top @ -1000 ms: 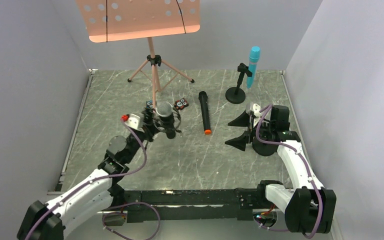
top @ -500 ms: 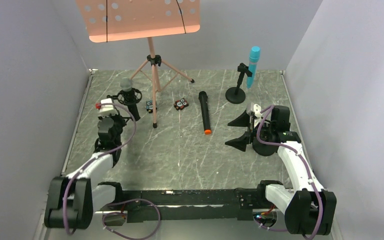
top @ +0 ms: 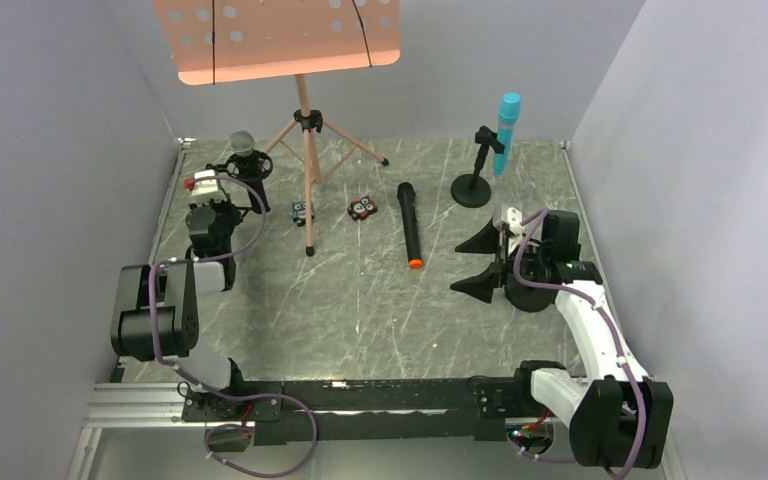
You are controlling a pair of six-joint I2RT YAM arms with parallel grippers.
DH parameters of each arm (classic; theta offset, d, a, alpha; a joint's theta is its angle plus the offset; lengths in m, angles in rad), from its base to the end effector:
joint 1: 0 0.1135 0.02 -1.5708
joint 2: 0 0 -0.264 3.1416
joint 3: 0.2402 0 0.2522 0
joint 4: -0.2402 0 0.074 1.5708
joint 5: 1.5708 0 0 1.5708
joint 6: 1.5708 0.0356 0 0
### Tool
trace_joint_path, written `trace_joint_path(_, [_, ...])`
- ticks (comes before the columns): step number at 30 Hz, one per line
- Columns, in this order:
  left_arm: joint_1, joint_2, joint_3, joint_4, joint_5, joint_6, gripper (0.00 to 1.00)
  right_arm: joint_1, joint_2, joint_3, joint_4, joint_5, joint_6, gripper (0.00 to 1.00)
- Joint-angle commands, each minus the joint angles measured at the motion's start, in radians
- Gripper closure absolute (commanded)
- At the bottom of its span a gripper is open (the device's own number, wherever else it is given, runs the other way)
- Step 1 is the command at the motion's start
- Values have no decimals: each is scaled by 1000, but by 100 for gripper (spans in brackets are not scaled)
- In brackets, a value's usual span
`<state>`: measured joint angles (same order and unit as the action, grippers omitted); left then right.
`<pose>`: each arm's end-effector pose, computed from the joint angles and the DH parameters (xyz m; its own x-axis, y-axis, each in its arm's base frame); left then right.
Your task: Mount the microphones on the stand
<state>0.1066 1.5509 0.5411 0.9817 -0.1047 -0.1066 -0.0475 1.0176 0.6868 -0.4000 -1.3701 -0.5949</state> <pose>0.3031 0.0362 0.1989 -0.0055 -0.1070 -0.9942 -0.2115 0.9719 -0.1034 0.1943 0.0257 0.2612 -0.1490 -0.1048 -0.9833 -0.9695 0.2114 0.1244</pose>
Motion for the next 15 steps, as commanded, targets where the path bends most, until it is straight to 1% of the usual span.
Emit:
trace_joint_path(1, [16, 45, 57, 192, 49, 4, 99, -5, 13, 42, -1, -26, -40, 0])
trace_joint_path(3, [22, 53, 52, 189, 65, -10, 91, -5, 17, 43, -6, -26, -44, 0])
trace_joint_path(6, [29, 54, 29, 188, 73, -30, 82, -5, 24, 48, -16, -31, -50, 0])
trace_joint_path(9, [37, 57, 11, 191, 92, -44, 68, -3, 25, 51, -24, -35, -57, 0])
trace_joint_path(12, [42, 55, 0, 185, 95, -61, 62, -3, 21, 52, -26, -32, -60, 0])
trace_joint_path(15, [43, 44, -11, 174, 108, -64, 54, -5, 13, 53, -28, -33, -60, 0])
